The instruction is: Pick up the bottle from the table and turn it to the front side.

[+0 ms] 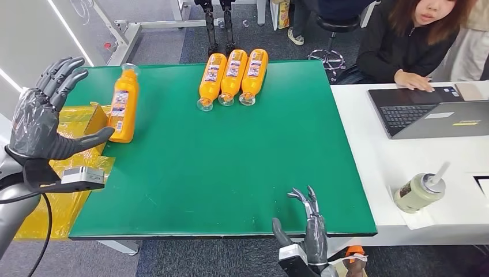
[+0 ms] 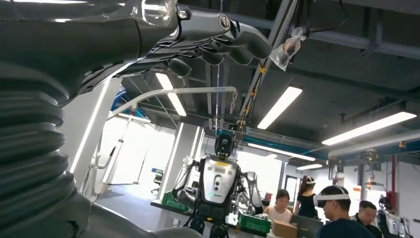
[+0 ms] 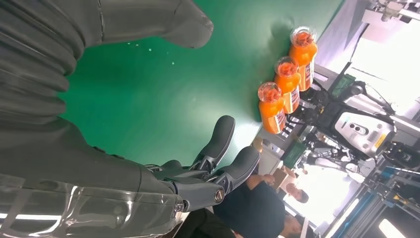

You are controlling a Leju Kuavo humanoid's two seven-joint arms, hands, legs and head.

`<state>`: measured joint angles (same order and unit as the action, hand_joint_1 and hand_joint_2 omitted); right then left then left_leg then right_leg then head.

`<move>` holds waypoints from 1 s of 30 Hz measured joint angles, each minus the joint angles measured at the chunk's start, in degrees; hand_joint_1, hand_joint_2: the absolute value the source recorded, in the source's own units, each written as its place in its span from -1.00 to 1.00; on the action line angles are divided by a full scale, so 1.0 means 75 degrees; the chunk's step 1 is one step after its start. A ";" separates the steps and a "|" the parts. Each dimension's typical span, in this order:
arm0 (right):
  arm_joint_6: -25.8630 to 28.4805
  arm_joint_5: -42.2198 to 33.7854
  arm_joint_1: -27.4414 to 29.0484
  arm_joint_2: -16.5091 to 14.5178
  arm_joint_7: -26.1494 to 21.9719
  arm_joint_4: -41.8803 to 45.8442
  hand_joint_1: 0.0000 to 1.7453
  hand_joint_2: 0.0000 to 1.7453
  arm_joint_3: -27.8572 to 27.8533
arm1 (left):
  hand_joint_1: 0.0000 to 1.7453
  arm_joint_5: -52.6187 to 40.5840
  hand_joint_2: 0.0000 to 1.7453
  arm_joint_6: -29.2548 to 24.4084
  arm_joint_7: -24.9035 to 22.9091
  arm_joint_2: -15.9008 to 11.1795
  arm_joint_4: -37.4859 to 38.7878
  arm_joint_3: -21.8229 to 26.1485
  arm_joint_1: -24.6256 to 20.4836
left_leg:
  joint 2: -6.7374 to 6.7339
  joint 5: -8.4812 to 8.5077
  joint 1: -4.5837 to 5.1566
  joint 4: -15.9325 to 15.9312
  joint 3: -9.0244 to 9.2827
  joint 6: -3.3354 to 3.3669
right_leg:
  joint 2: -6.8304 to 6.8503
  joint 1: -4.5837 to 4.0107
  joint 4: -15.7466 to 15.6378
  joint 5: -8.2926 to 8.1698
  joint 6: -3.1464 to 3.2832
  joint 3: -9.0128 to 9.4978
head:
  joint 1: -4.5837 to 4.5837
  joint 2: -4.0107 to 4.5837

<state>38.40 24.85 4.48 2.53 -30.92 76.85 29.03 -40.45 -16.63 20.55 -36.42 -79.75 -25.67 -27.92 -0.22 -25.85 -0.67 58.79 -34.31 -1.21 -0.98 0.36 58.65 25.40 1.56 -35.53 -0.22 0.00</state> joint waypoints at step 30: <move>0.0000 -0.0272 0.0541 0.0065 -0.0440 0.0958 -1.00 1.00 -0.0258 | -1.00 0.4271 1.00 0.1086 0.2129 0.4069 -0.0289 0.0100 0.3732 | 0.0002 -0.0062 0.0022 0.0006 -0.0006 0.0068 | 0.0005 0.0024 -0.0021 0.0041 -0.0056 0.0013 | 0.0001 0.0000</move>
